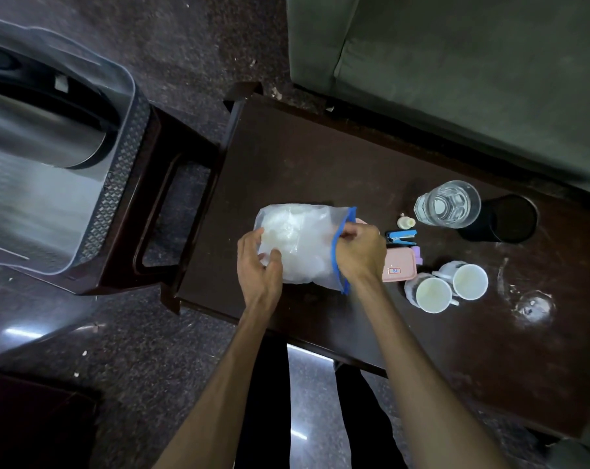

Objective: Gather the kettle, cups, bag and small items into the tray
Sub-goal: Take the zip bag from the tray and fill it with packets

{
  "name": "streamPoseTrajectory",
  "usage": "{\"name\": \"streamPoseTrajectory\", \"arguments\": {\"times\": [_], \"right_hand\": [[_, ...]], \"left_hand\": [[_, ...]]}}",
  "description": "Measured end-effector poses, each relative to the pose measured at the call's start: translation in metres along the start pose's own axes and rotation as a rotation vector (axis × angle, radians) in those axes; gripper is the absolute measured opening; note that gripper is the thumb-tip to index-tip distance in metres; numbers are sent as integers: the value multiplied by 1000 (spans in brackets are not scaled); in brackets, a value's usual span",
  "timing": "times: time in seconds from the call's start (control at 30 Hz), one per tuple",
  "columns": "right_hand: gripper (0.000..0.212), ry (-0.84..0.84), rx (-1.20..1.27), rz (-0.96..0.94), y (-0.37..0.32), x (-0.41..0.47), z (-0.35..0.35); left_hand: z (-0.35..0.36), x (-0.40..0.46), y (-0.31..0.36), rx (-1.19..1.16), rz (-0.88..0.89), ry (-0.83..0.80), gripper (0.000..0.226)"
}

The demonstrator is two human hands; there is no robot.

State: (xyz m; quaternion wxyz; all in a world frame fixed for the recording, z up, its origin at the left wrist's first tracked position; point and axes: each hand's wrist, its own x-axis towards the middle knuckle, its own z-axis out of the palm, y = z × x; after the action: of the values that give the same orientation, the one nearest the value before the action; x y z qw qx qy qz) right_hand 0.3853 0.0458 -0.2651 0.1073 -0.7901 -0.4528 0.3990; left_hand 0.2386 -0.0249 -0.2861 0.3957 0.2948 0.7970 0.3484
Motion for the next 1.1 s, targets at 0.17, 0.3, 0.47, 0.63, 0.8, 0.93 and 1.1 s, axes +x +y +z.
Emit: {"name": "streamPoseTrajectory", "arguments": {"times": [0.17, 0.3, 0.47, 0.63, 0.8, 0.93, 1.1], "right_hand": [[17, -5, 84, 60, 2, -8, -7], [32, -79, 81, 71, -1, -7, -4], [11, -172, -5, 124, -9, 0, 2], [32, -154, 6, 135, -7, 2, 0], [24, -71, 152, 181, -7, 1, -7], [16, -160, 172, 257, -6, 0, -8], [12, -219, 83, 272, -9, 1, -4]], "left_hand": [[1, 1, -4, 19, -1, -6, 50], [2, 2, -6, 36, -25, -19, 51], [4, 2, -6, 58, -32, -28, 52], [3, 3, -6, 67, -43, -37, 53], [3, 2, -5, 88, -32, -41, 53], [4, 0, -3, 103, -27, -40, 54], [4, 0, -4, 115, -21, -54, 56]]}}
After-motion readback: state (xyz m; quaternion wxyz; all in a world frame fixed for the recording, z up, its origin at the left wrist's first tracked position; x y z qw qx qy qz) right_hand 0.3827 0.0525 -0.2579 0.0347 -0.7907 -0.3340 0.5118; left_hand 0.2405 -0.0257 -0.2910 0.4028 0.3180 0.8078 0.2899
